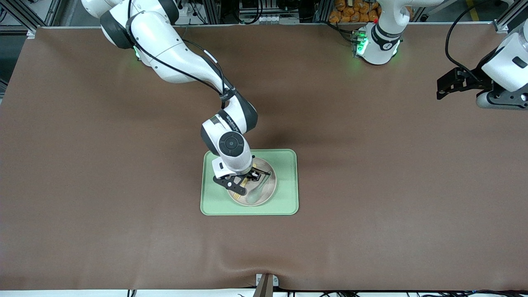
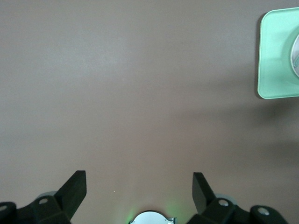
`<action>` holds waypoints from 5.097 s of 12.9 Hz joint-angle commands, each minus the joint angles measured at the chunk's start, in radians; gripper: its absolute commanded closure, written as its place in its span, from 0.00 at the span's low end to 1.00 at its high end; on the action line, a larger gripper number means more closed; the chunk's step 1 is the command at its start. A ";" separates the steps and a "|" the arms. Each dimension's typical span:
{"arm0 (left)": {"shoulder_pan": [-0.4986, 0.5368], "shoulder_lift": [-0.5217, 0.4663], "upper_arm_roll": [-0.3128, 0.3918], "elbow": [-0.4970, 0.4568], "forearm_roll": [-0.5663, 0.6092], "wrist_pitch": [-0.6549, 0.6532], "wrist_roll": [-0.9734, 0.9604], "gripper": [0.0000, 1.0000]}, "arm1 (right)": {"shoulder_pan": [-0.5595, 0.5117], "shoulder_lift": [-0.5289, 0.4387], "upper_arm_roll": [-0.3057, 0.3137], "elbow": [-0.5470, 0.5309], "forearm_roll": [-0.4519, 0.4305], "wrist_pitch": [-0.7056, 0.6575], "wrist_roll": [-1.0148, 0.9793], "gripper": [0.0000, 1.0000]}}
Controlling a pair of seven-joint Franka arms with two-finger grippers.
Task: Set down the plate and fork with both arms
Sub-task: 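Close the right gripper on the yellow fork handle, then carry the fork off the plate onto the tray with the right gripper, then lower the fork onto the tray beside the plate and open the right gripper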
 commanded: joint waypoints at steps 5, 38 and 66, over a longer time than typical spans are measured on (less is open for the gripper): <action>-0.004 -0.001 0.003 0.003 -0.013 0.007 0.000 0.00 | 0.000 0.037 -0.003 0.037 -0.015 0.018 0.019 0.66; -0.008 0.017 0.002 0.006 -0.008 0.007 0.000 0.00 | -0.170 -0.190 0.023 -0.285 0.058 0.088 -0.590 1.00; 0.004 0.025 -0.001 0.003 -0.009 0.022 -0.003 0.00 | -0.306 -0.494 0.017 -0.245 0.047 -0.364 -0.624 0.00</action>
